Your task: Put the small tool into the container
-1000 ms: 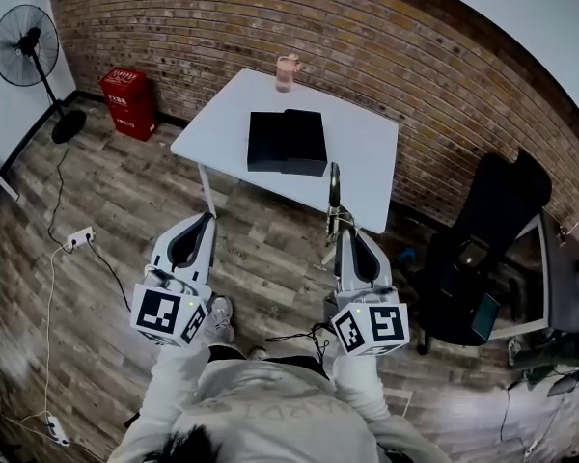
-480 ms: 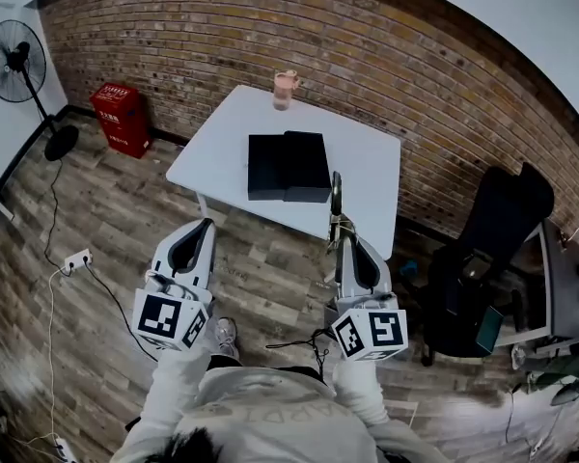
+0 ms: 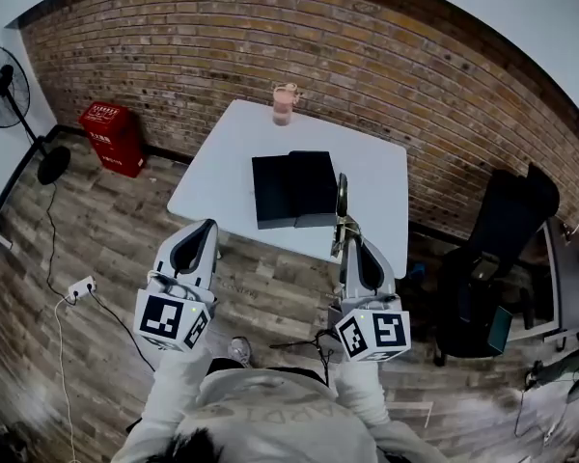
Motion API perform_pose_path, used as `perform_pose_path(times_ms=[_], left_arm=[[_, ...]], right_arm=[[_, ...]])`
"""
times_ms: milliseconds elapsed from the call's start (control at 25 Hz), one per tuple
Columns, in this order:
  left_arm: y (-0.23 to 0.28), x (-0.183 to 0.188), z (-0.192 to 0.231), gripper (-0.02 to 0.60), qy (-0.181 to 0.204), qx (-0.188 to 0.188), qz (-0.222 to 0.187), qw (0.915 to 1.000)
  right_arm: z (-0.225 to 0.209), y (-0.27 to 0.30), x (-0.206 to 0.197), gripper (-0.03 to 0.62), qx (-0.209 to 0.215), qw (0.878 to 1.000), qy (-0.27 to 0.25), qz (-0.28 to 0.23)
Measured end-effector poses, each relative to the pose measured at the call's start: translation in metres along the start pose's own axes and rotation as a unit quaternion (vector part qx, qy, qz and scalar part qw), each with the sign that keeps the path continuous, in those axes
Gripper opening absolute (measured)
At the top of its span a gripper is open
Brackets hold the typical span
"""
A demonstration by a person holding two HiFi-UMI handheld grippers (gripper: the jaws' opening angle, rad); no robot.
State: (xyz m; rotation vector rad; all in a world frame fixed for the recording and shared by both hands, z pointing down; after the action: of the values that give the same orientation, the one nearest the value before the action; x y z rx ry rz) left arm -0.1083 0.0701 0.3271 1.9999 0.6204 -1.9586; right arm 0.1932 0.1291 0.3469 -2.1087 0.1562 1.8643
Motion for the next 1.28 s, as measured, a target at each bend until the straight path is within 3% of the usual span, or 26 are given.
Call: perform_pose_path(times_ms=[560, 960, 1280], left_arm=[[0.056, -0.014, 0.088, 0.005, -0.003, -0.030, 0.001, 0.9995], [0.090, -0.036, 0.106, 0.005, -0.021, -0.057, 0.015, 0.9980], [0.137, -0.044, 0.126, 0.005, -0.023, -0.056, 0.017, 0.9980]], right_arm=[[0.016, 0.076, -0.018, 0.013, -0.057, 0.998, -0.002, -0.010], [0.015, 0.100, -0.028, 0.013, -0.076, 0.997, -0.007, 0.007], [-0.005, 0.147, -0.041, 0.012, -0.074, 0.997, -0.001, 0.020]])
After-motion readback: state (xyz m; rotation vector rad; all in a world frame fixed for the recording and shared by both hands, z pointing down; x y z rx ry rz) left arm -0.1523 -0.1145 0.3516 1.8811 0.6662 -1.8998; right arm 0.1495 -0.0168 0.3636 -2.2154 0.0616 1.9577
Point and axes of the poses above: the fingertips, and each gripper's own axes: y forward along the fingers, z to its left, x out of its top, the point moved 10 cm from there along -y, backward along the fingers, and after that the axes turned 8 degrees about x, right-handed, at the moved point
